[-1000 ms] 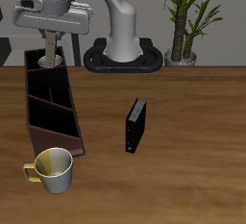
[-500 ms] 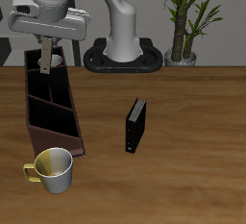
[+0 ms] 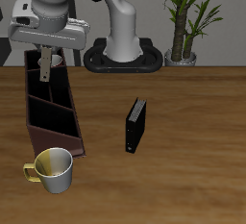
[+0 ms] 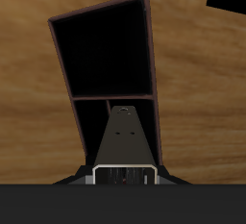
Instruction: Place the red mug into the right desk caddy's right compartment and place the yellow book into the right desk caddy's back compartment
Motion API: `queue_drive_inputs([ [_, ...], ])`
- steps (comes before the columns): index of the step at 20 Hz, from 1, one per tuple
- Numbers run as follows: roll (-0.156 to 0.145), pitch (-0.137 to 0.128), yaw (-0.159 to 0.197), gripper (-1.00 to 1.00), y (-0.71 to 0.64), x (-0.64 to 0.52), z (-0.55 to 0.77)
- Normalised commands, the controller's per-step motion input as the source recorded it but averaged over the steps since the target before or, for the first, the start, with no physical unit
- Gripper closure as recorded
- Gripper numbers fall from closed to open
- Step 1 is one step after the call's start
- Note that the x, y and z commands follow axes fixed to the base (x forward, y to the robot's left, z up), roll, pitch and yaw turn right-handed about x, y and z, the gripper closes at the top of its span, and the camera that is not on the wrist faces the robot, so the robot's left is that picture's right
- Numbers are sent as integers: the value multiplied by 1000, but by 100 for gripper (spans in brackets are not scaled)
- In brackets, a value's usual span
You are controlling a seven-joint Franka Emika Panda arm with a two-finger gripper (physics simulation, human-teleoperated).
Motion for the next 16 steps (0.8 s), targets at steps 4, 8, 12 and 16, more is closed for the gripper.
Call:
queue_drive_inputs([
  [4, -2, 20, -2, 100, 14, 88, -181],
  [8, -7, 11, -9, 100, -54, 5, -151],
  [12, -9, 19, -13, 100, -111, -64, -169],
  [16, -25, 8, -5, 100, -91, -62, -128],
])
